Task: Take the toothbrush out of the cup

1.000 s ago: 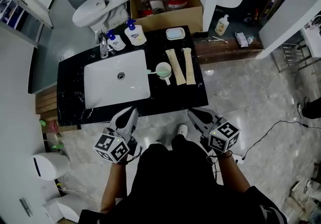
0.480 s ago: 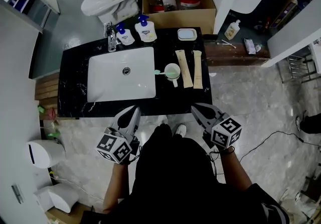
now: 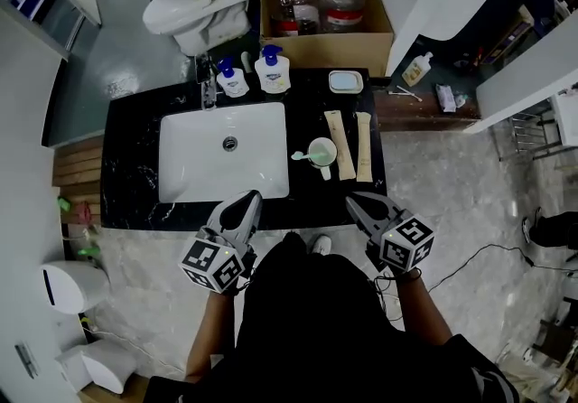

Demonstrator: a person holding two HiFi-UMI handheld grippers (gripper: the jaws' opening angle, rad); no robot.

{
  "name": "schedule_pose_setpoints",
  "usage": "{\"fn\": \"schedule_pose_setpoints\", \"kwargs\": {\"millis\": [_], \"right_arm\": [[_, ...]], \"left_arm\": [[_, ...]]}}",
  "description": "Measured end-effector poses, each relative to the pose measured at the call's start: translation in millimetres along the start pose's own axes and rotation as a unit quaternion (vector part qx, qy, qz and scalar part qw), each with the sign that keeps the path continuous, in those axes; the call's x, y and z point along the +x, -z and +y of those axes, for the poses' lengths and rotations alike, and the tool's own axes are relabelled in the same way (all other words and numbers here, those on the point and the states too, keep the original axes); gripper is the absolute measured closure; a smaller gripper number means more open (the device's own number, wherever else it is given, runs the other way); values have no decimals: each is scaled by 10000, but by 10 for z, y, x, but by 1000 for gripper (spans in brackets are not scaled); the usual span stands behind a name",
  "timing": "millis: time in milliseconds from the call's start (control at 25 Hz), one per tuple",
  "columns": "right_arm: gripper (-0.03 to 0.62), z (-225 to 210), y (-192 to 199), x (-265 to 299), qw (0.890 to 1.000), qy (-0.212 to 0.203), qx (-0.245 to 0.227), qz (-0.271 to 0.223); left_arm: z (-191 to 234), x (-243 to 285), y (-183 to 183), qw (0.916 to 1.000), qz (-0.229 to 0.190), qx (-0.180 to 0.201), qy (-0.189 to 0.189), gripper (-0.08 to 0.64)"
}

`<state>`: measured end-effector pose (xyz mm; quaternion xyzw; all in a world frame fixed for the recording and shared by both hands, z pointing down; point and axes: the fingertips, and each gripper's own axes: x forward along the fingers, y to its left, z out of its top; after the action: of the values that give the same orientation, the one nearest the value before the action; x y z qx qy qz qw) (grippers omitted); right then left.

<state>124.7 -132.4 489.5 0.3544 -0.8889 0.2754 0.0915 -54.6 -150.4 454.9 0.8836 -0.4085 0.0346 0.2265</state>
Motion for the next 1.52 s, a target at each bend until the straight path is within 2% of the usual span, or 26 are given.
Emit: {"fn": "schedule_pose_setpoints", "kwargs": {"millis": [200, 360, 560, 720, 1040, 1160, 1520], "right_arm": [[577, -34, -41, 190, 9999, 132, 12, 47], [577, -109, -98, 327, 9993, 127, 357, -61], [577, -202, -63, 516, 9987, 455, -50, 203], [577, -246, -93, 669, 9982, 556, -164, 167], [574, -308, -49, 955, 9969, 283, -510, 520], [526, -350, 21, 1006, 9950, 182, -679, 716], [489, -404, 97, 1159, 9918, -7, -860, 946]], "left_arm": [[236, 104, -58, 9999, 45, 50, 75, 552], [347, 203, -59, 9996, 132, 168, 183, 552], [434, 303, -64, 9990, 188, 150, 376, 552], [461, 352, -31, 9984, 284, 146, 461, 552], [367, 448, -10, 9985, 353, 122, 404, 552], [309, 473, 42, 9986, 336, 77, 396, 546], [259, 473, 193, 9981, 495, 33, 359, 521]]}}
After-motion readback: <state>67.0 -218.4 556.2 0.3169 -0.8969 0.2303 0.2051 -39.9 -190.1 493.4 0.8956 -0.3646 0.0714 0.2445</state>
